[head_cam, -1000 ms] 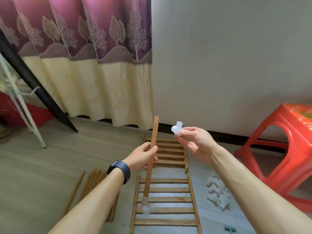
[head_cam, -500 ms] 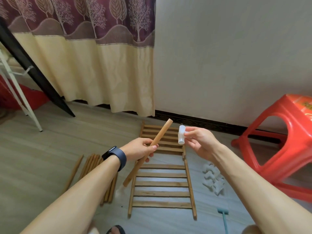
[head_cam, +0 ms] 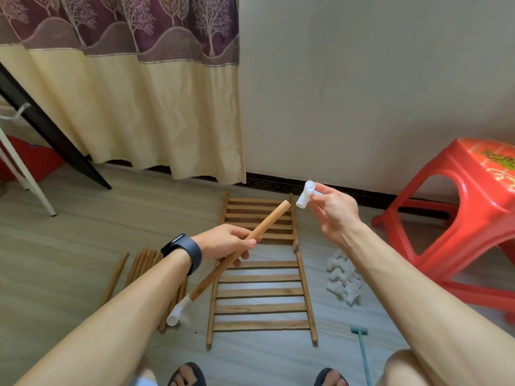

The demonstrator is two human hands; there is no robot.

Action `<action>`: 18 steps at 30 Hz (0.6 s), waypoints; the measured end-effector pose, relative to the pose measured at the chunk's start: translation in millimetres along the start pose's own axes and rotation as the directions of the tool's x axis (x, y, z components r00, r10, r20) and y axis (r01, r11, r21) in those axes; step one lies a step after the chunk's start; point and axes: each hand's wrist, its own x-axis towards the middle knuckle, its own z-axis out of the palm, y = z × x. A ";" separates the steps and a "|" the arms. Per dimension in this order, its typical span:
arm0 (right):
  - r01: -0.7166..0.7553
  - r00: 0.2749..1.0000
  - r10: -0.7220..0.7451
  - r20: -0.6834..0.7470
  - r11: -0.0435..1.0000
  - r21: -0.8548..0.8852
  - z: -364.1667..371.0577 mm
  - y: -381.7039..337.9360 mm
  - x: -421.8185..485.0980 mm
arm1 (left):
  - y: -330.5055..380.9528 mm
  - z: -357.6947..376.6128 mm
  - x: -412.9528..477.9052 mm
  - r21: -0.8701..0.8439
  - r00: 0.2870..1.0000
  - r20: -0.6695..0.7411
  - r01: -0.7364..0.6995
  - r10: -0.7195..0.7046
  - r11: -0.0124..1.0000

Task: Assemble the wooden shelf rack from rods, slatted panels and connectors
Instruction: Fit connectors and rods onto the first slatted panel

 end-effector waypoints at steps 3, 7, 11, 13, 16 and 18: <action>-0.001 1.000 0.000 0.024 1.000 0.010 1.7 1.8 -3.0 | 3.6 2.4 0.3 0.013 1.000 0.009 -0.016 0.016 1.000; 0.010 0.999 -0.011 0.043 0.999 0.039 5.2 2.4 -5.0 | 4.5 4.0 1.6 0.009 1.000 0.010 -0.019 0.019 1.000; 0.049 0.998 -0.050 0.035 0.999 0.019 7.3 5.0 -4.1 | 4.7 3.1 -0.1 -0.016 1.000 0.015 -0.024 0.025 1.000; 0.068 0.997 -0.068 0.035 0.998 0.000 7.7 6.7 -2.8 | 5.1 2.6 -1.3 -0.030 0.999 0.020 -0.026 0.027 0.999; 0.099 0.995 -0.098 0.031 0.994 -0.037 6.6 8.0 0.4 | 5.8 2.1 -2.2 -0.042 0.999 0.022 -0.028 0.029 0.999; 0.113 0.993 -0.111 0.032 0.991 -0.071 5.5 9.9 2.7 | 5.9 1.9 -2.9 -0.040 0.999 0.019 -0.031 0.032 0.999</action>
